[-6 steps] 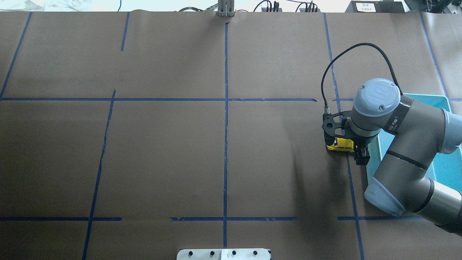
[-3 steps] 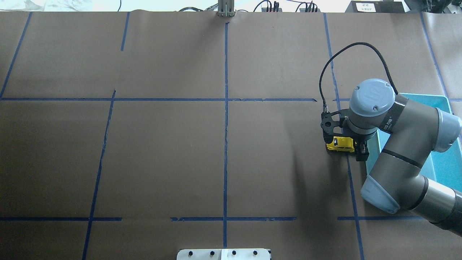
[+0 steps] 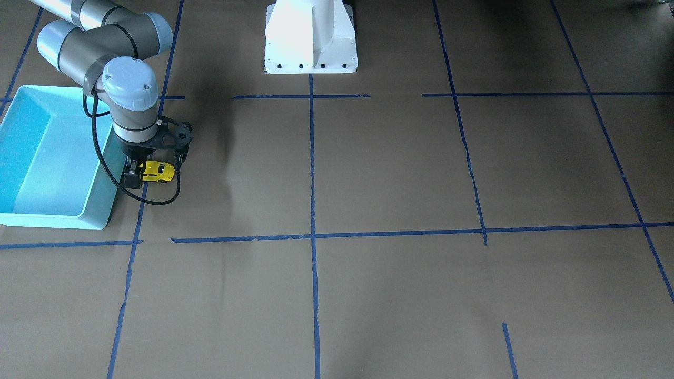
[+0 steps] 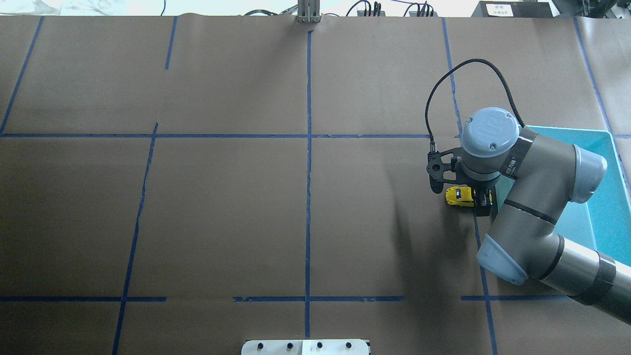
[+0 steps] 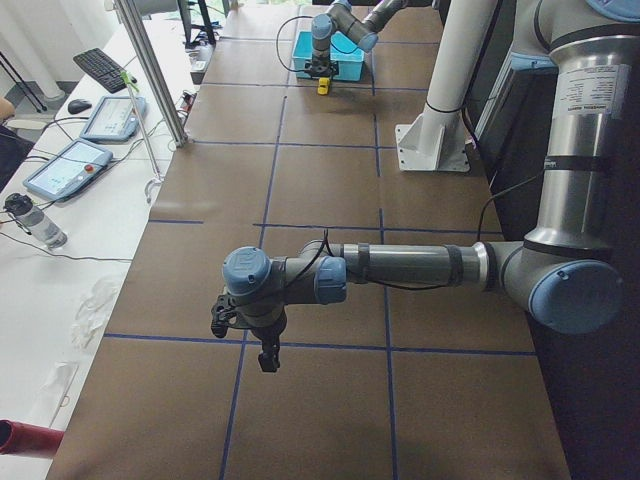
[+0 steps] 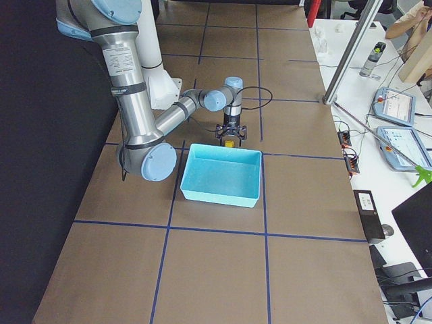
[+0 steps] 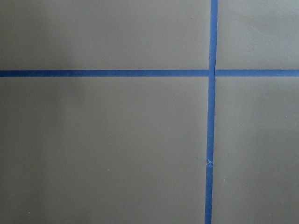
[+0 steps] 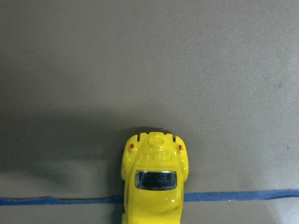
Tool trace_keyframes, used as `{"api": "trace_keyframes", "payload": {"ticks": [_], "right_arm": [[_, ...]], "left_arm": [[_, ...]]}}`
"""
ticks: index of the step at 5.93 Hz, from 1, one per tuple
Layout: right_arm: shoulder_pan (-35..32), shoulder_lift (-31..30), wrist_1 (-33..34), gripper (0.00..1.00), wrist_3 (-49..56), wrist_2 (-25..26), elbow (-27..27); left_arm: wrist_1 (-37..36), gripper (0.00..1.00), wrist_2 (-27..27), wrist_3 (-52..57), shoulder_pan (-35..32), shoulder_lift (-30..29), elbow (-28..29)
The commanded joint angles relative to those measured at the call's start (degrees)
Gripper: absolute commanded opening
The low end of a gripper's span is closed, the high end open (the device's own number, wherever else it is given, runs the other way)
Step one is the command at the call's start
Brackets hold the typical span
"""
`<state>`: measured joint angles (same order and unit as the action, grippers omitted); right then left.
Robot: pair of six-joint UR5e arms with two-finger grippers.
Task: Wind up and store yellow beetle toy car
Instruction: 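Lower the right gripper around the yellow car and close it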
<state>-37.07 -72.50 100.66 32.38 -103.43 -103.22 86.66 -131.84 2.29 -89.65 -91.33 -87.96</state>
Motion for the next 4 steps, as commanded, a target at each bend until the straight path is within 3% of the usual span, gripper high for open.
{"api": "trace_keyframes", "payload": {"ticks": [1,4], "right_arm": [[0.1,1.4,-1.8,1.0,-0.5,0.2,2.5],[0.1,1.6,-1.8,0.96,-0.6,0.0,2.4]], "left_arm": [[-0.2,1.0,0.0,0.1,0.0,0.0,0.2],[-0.5,1.0,0.1,0.1,0.0,-0.2,0.3]]}}
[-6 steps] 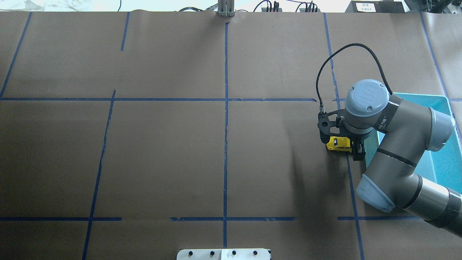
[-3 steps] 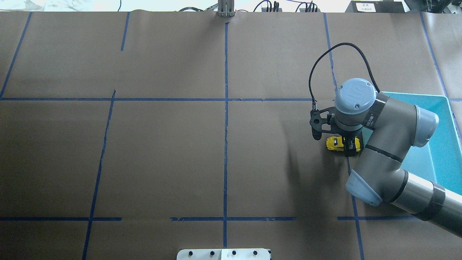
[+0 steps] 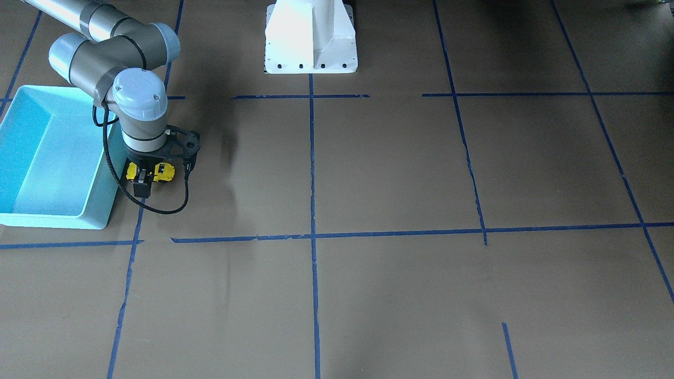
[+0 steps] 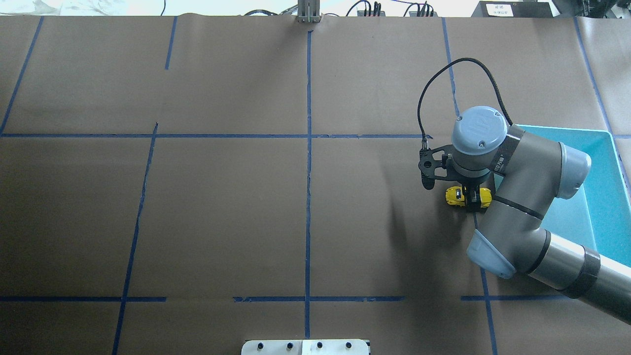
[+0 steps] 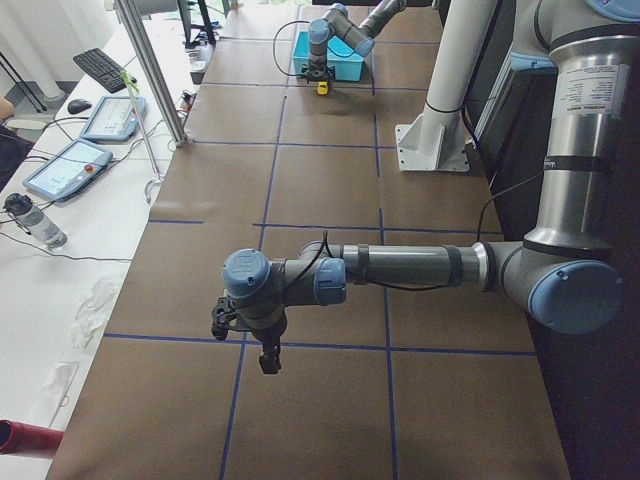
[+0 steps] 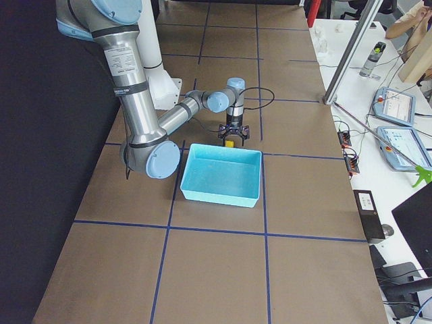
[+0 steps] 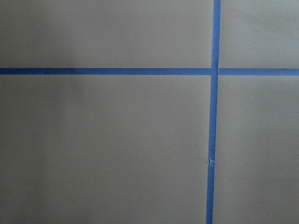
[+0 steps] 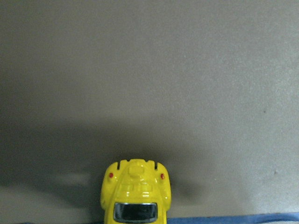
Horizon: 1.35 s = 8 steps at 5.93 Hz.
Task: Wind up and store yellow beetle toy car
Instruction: 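Lift the yellow car off the table with the right gripper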
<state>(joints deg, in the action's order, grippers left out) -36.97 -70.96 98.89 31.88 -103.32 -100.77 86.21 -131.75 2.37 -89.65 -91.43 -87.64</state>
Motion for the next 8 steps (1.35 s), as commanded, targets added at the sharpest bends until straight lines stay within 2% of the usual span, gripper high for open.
{"api": "trace_keyframes", "payload": {"ticks": [1,6,7,8], "right_arm": [[-0.3,-0.1,0.0,0.95,-0.1,-0.6,0.0],[0.0,-0.7,0.0,0.93,-0.1,-2.4,0.8],[0.1,-0.7,0.0,0.86,-0.1,-2.6,0.8],[0.1,-0.6,0.0,0.67,-0.2,-2.8,0.8]], "left_arm": [[-0.2,1.0,0.1,0.0,0.0,-0.1,0.0],[-0.1,1.0,0.0,0.0,0.1,-0.2,-0.2],[-0.1,1.0,0.0,0.0,0.1,-0.2,-0.2],[-0.1,1.0,0.1,0.1,0.1,-0.2,-0.2]]}}
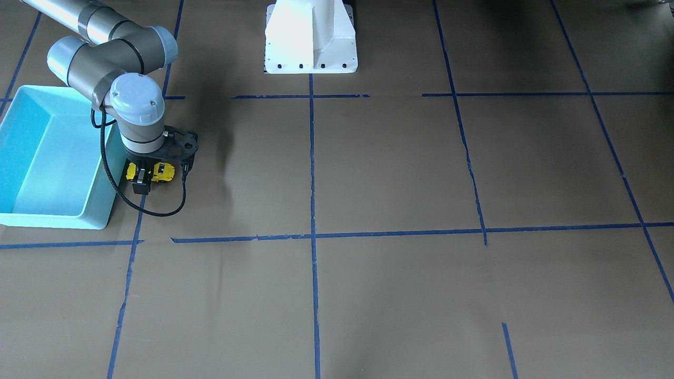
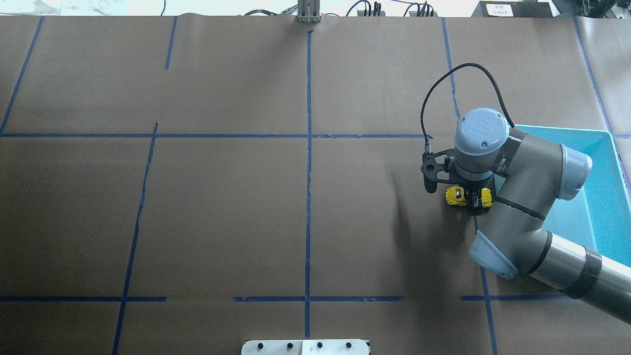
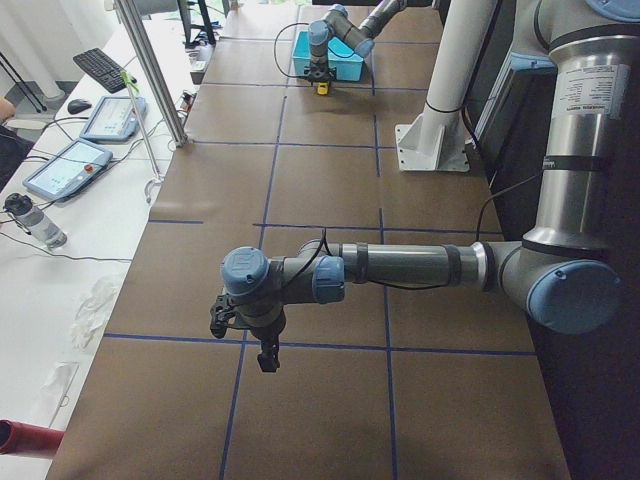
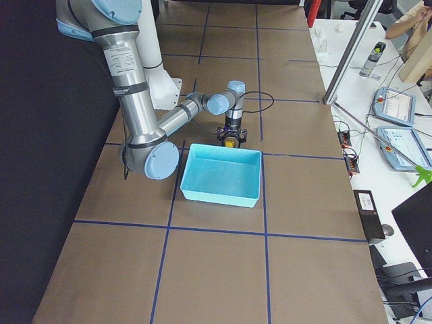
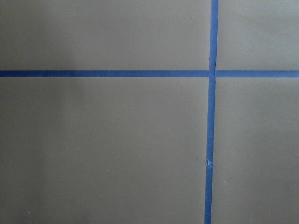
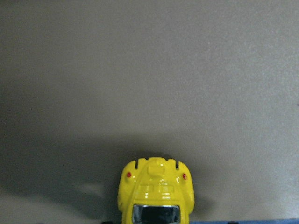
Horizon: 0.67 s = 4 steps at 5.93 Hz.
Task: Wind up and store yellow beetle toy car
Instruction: 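Lift the yellow car off the table with the right gripper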
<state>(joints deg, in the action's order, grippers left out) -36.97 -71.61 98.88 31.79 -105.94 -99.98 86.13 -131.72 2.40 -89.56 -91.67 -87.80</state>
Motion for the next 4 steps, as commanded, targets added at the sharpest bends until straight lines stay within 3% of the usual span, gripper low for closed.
{"api": "trace_keyframes", "payload": {"ticks": [1,2,4], "right_arm": [[0.0,0.2,0.0,0.46,-0.1,-0.4,-0.1],[-0.1,0.4,0.0,0.31,-0.1,-0.5,-0.4],[-3.6,3.2,1.7,0.29,-0.1,-2.6,-0.8]], "left_arm": [[0.1,1.0,0.1,0.2,0.0,0.0,0.1],[0.1,1.0,0.2,0.2,0.0,-0.1,0.1],[0.1,1.0,0.2,0.2,0.0,-0.1,0.1]]}}
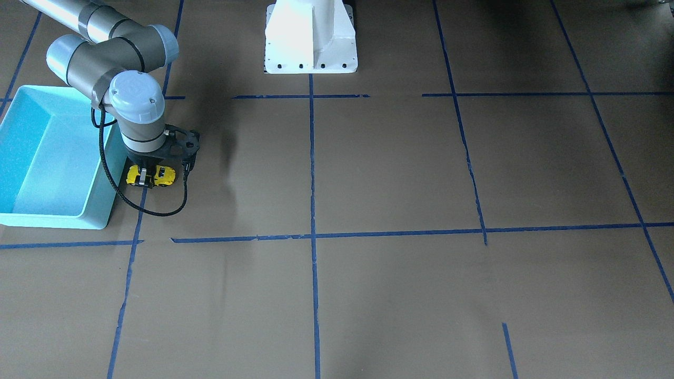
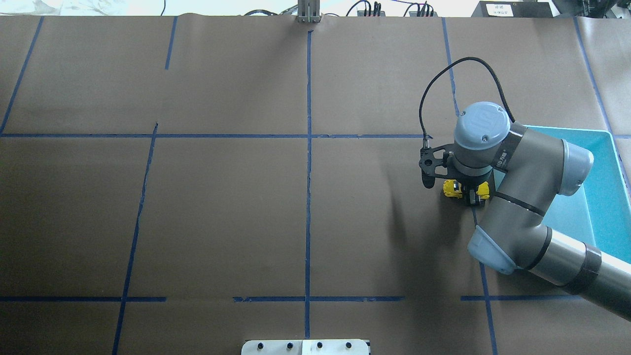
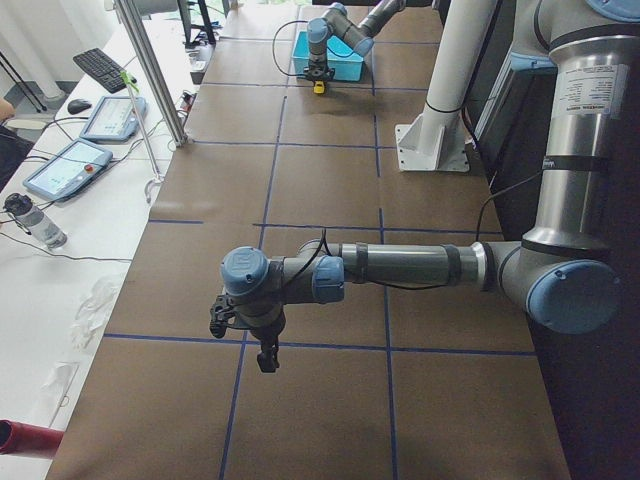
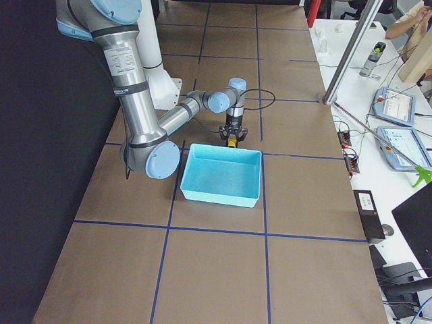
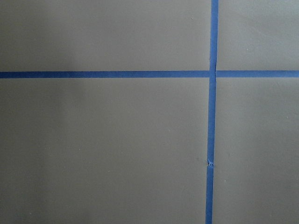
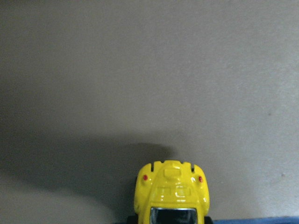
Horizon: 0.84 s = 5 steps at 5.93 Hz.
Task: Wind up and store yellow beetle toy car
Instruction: 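Lift the yellow car off the table with the right gripper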
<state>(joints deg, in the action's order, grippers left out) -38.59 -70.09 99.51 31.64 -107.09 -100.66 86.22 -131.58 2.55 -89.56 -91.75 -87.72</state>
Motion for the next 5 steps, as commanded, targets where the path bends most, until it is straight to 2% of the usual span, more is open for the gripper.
{"api": "trace_keyframes", "payload": {"ticks": [1,3,4,5], "right_arm": [[-4.3,3.8,6.1,0.29,0.5,-2.4,-1.5],[-7.4,7.2,15.7,0.28,1.0,-4.9,-5.6],[-8.3,7.3,18.4,0.28,3.8,-5.0,-8.0],[-8.6,4.5,17.9,0.28,7.7,-4.3,-10.5]], "left_arm": [[0.0,1.0,0.1,0.0,0.0,0.0,0.0],[-0.1,1.0,0.1,0.1,0.0,0.1,-0.2],[-0.2,1.0,0.0,0.1,-0.1,0.6,-0.7],[-0.2,1.0,-0.1,0.1,-0.1,0.5,-1.0]]}}
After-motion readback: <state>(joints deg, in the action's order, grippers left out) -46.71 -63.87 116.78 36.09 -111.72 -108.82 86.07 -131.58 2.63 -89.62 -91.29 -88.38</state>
